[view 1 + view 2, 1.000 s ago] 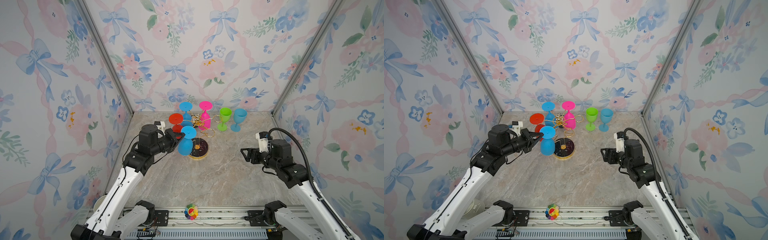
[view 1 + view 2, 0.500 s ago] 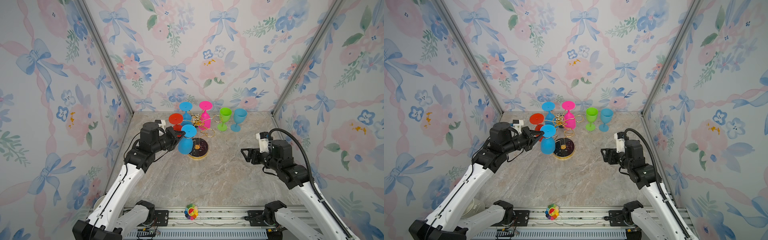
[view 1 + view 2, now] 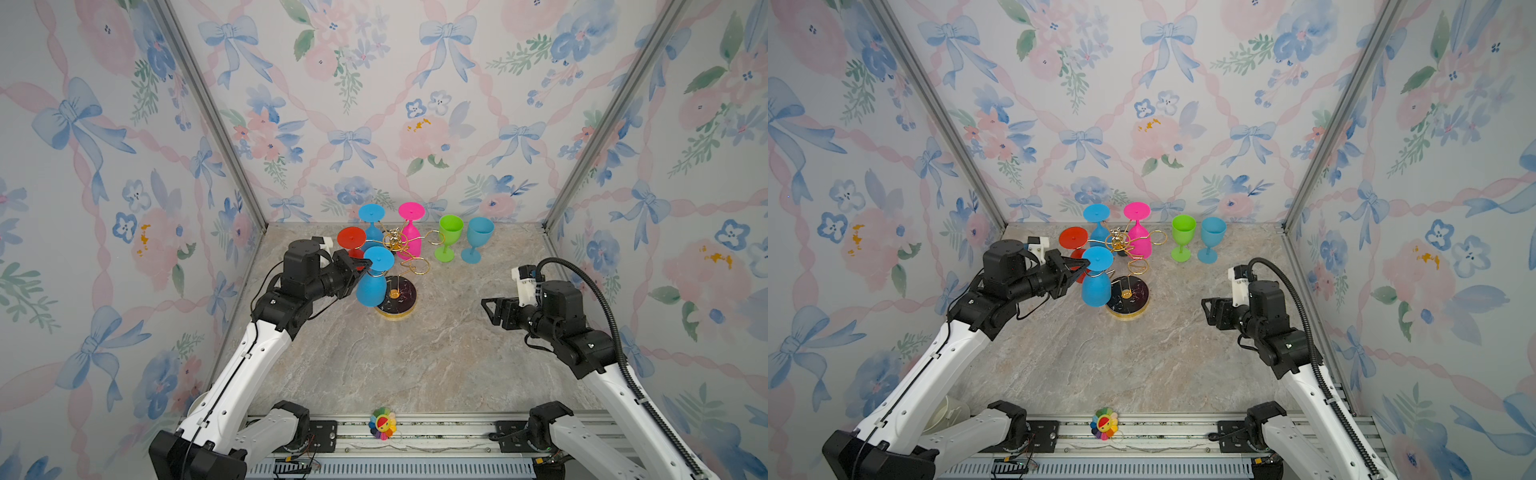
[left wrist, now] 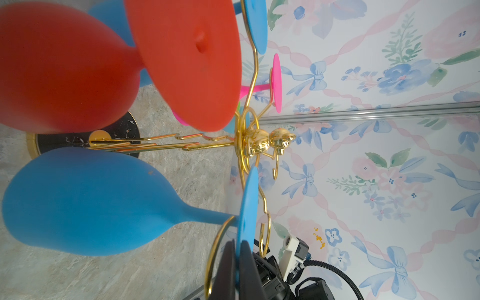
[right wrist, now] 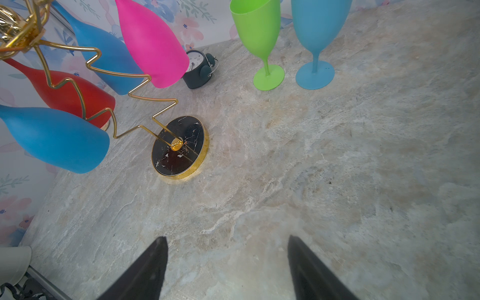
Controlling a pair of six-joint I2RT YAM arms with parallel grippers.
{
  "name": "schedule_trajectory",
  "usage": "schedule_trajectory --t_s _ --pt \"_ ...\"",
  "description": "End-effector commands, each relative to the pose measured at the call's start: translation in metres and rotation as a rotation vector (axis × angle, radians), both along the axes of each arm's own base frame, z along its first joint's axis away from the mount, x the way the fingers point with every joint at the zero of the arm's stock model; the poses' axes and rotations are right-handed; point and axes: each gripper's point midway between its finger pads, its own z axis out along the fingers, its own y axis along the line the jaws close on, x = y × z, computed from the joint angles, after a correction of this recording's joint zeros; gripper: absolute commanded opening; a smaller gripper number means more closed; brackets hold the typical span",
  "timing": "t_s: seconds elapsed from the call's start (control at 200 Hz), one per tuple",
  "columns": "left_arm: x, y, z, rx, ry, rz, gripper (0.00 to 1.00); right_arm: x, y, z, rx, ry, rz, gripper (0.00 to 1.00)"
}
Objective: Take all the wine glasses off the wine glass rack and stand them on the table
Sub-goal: 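Pull the blue glass off the rack hook toward the robot with the left gripper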
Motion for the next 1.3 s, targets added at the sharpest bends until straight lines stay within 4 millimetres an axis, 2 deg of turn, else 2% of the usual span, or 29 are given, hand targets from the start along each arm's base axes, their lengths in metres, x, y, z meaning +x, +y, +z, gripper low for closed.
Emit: schedule_trajectory --t_s 0.0,0.685,1.295 --pt "0.005 0.002 0.006 0.009 -0.018 0.017 0.00 -0.003 0.000 -0.002 0.002 0.002 -0.006 0.75" --pt "0.023 0.020 0.000 0.045 -0.015 0.092 0.00 -0.003 0.000 -0.006 0.002 0.008 -0.006 0.75" --pt "0.027 0.020 -0.002 0.027 0.011 0.107 0.00 -0.002 0.001 -0.007 0.004 0.012 -0.004 0.75"
